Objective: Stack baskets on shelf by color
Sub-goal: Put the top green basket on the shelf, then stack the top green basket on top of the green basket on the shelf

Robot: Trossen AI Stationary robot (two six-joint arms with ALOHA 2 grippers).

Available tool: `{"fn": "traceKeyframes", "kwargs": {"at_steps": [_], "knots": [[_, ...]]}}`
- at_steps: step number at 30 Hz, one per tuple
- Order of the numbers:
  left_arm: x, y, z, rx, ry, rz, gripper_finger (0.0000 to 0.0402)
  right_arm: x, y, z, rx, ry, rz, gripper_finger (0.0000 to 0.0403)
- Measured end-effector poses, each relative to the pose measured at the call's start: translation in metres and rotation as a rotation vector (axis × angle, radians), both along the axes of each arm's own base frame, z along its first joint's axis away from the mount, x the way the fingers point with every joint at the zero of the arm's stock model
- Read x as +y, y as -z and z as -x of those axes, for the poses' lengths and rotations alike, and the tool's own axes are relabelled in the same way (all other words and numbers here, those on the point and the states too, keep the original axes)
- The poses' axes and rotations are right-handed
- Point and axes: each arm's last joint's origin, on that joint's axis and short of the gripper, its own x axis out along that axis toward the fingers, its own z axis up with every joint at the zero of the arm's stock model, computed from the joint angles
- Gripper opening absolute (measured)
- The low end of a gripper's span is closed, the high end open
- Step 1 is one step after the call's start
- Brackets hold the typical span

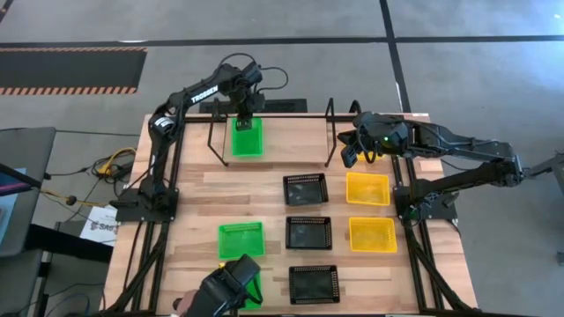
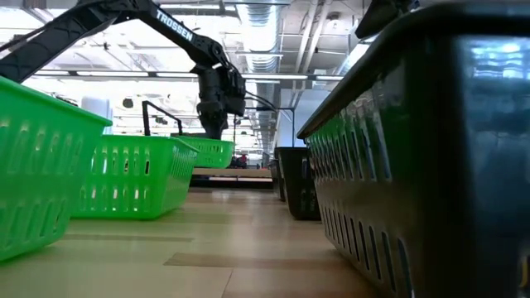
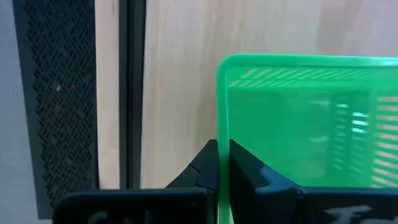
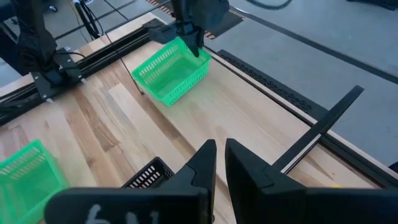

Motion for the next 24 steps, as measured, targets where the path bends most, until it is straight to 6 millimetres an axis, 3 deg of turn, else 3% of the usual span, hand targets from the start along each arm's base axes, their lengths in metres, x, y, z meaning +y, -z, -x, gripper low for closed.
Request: {"fn": "traceKeyframes", "kwargs": {"at_steps": [12, 24], "knots": [[0.0018, 0.0060, -0.0012, 0.026, -0.043, 0.000, 0.0003, -0.0004, 0.0000, 0.0001, 0.000, 0.002, 0.000, 0.0059], [0.0038, 0.0061, -0.0002, 0.072, -0.037, -0.057, 0.0099, -0.0004, 0.0000, 0.0001, 0.000, 0.002, 0.000, 0.0059]]}}
